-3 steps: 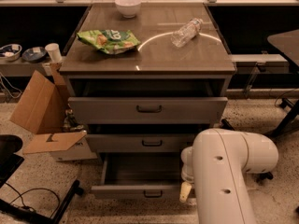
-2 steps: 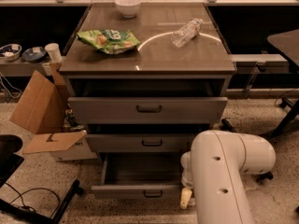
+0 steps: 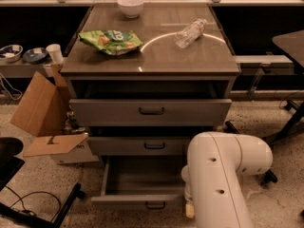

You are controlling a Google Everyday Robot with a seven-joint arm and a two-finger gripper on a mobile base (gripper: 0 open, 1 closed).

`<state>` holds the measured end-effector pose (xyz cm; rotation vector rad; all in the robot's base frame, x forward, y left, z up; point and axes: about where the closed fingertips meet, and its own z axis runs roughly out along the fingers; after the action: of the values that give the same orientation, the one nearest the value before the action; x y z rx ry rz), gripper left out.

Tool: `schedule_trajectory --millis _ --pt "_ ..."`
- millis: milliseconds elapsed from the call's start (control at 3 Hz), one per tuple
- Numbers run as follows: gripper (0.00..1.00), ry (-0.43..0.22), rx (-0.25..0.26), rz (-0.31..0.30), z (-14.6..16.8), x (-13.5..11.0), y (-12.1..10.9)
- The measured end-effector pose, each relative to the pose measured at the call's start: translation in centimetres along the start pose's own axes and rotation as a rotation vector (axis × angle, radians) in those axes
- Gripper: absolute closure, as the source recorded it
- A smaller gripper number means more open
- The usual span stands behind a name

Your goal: Open bottom drawer

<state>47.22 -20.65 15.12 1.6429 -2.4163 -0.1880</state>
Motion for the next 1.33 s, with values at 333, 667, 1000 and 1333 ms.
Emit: schedule_trajectory --millis 333,667,1000,1333 --pt "0.63 0.034 0.125 -0.048 -4.4 -0.5 -2.7" --pt "0.87 0.035 0.166 -0.063 -5.9 -1.0 -3.4" --pt "1.0 0.043 0.16 -0.044 -5.8 0.0 -2.2" --pt "0.86 0.067 0.119 0.002 -5.0 2.1 0.9"
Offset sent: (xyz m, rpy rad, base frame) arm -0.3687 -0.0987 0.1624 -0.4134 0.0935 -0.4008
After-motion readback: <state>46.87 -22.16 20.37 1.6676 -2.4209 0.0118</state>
